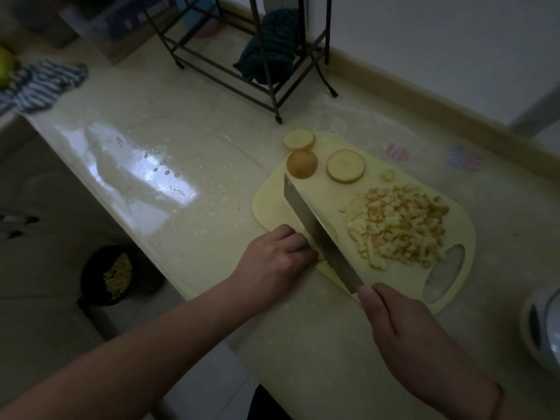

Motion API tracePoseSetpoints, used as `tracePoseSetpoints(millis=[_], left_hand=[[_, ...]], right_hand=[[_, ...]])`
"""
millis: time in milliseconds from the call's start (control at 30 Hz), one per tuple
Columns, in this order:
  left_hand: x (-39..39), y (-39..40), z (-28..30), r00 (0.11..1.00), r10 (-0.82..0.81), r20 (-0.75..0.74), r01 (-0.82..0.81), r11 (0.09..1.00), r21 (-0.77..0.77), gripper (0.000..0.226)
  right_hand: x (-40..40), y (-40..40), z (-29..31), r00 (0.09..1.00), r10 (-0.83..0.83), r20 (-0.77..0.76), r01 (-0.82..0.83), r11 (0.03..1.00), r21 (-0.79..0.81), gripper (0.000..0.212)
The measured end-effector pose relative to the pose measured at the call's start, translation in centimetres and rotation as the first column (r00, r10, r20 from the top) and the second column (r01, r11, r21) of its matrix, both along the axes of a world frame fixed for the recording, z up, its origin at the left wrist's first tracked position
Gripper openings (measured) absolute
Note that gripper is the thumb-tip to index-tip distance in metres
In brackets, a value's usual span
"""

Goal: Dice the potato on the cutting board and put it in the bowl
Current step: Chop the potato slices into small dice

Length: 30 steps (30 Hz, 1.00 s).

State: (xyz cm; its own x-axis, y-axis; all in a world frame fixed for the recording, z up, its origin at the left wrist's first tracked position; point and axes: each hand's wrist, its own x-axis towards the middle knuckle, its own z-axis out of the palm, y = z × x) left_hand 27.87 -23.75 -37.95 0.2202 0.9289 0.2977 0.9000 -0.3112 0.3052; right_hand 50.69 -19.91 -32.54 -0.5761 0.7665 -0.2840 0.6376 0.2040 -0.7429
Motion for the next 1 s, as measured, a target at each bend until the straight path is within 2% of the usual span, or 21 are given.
tracePoseSetpoints(millis=[267,600,733,867,900,1000], left_hand=[[-0.1,-0.2,-0.1,1.0,-0.005,0.015,0.005,0.999,-0.051,0.013],[-0.4,-0.8,0.2,1.0,-0.012,0.025,0.012,1.0,-0.001,0.011],[-0.2,-0.7,0.1,1.0,0.008,0.023,-0.008,1.0,-0.005,0.008],[-0.4,-0.5,-0.3,1.0,0.02,0.009,-0.02,1.0,-0.019,0.006],[-0.4,-0.5,-0.2,1.0,0.027,0.007,-0.027,0.999,-0.021,0.005],[-0.3,-0.5,-0.1,0.999,0.031,0.012,-0.03,0.999,-0.013,0.002]], right_hand=[[0.4,1.1,0.2,0.999,-0.037,-0.007,0.036,0.991,-0.129,0.065],[0.8,-0.9,1.6,1.0,-0.022,0.013,0.023,0.995,-0.092,0.061],[0.8,-1.4,1.2,0.999,-0.006,0.052,0.008,0.999,-0.035,0.069],[1.6,-1.9,1.1,0.998,-0.012,0.069,0.017,0.998,-0.066,0.058],[2.0,-2.1,1.2,0.997,-0.017,0.078,0.022,0.998,-0.063,0.06],[2.7,-3.1,1.7,0.987,-0.057,0.15,0.064,0.997,-0.039,0.086]])
